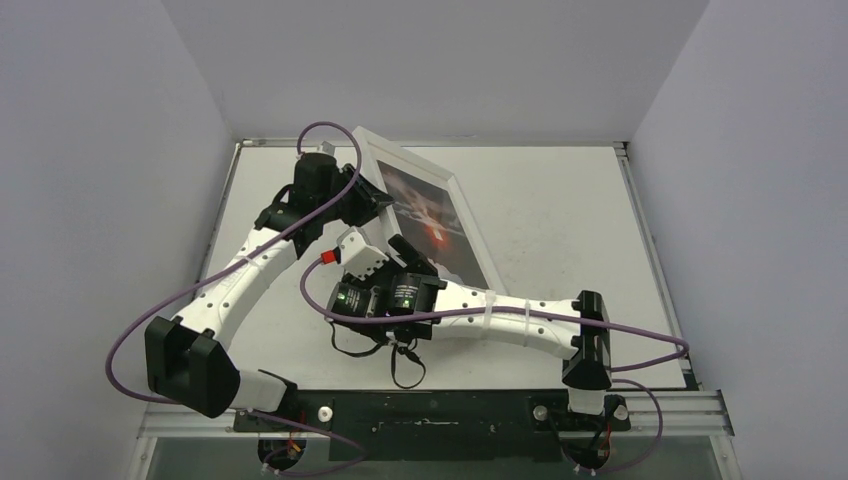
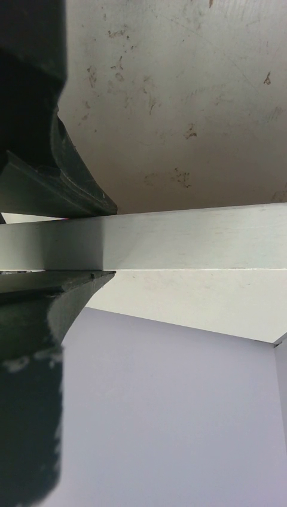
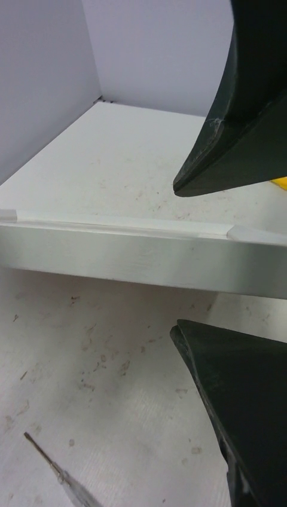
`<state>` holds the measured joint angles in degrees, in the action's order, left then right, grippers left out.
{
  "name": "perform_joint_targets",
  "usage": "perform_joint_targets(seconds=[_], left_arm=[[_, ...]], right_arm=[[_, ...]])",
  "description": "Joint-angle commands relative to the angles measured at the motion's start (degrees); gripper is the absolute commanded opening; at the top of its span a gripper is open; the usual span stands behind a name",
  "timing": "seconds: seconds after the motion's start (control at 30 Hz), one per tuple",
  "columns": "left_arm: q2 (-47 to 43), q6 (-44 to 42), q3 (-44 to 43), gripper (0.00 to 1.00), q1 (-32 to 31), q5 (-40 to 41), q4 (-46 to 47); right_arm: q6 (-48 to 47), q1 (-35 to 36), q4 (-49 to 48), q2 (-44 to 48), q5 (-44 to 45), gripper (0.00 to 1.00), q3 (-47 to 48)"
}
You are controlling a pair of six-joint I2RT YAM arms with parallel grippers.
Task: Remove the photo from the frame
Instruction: Turn over the photo frame at the center of the board.
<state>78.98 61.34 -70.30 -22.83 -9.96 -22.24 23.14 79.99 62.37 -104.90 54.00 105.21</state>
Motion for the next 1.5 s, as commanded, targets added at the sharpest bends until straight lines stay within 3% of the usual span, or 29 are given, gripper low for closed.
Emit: perform_joint_targets(seconds=[0.0,0.1,0.2,0.3,0.37,0.67,0.73,0.9,1.1,1.23,1.33,1.47], left_arm=[[-4.27,3.79,-1.89,0.09,-0.37,-2.88,12.20],[-4.27,3.74,-1.96,0.10,-0.37,-2.94,12.23],[-4.36,3.47,-2.04,0.11,-0.31,-2.96,12.14],[-4.68,3.03,-1.87,0.21,0.23,-3.07,11.79],[-5.07,2.86,-1.34,0.32,1.26,-3.63,11.66],[-11.04,-2.61,3.23,0.90,18.81,-16.94,6.80],[-13.56,-4.09,4.41,1.00,22.08,-17.79,5.28],[-18.55,-5.99,7.91,0.97,28.00,-17.32,2.42],[-22.06,-7.28,11.59,0.97,28.72,-14.61,1.58],[-22.21,-9.16,11.42,0.97,28.72,-14.30,-0.14],[-22.11,-10.61,10.95,0.97,28.72,-14.21,-1.30],[-21.71,-11.15,10.77,0.97,28.80,-14.37,-1.93]], right_arm=[[2.37,-0.62,5.54,-1.11,5.40,0.72,3.48],[2.09,-0.62,5.81,-1.53,6.38,0.59,3.83],[1.71,-0.55,5.81,-1.50,7.35,0.36,4.61],[-0.20,-0.52,4.03,-0.67,7.70,0.15,4.62],[-1.81,-0.49,2.33,0.26,7.79,0.08,4.03],[-7.33,-1.95,-9.34,7.05,2.16,0.05,-0.13],[-8.17,-2.91,-11.27,7.69,0.29,0.05,0.05],[-10.10,-5.75,-15.73,8.22,-5.82,0.05,2.23],[-9.65,-10.17,-19.20,8.40,-14.79,0.05,6.79],[-6.83,-14.82,-23.48,11.24,-19.64,0.05,4.65],[-2.67,-21.27,-27.10,14.45,-26.69,0.05,0.61],[4.31,-35.21,-33.14,19.04,-42.09,0.05,-6.69]])
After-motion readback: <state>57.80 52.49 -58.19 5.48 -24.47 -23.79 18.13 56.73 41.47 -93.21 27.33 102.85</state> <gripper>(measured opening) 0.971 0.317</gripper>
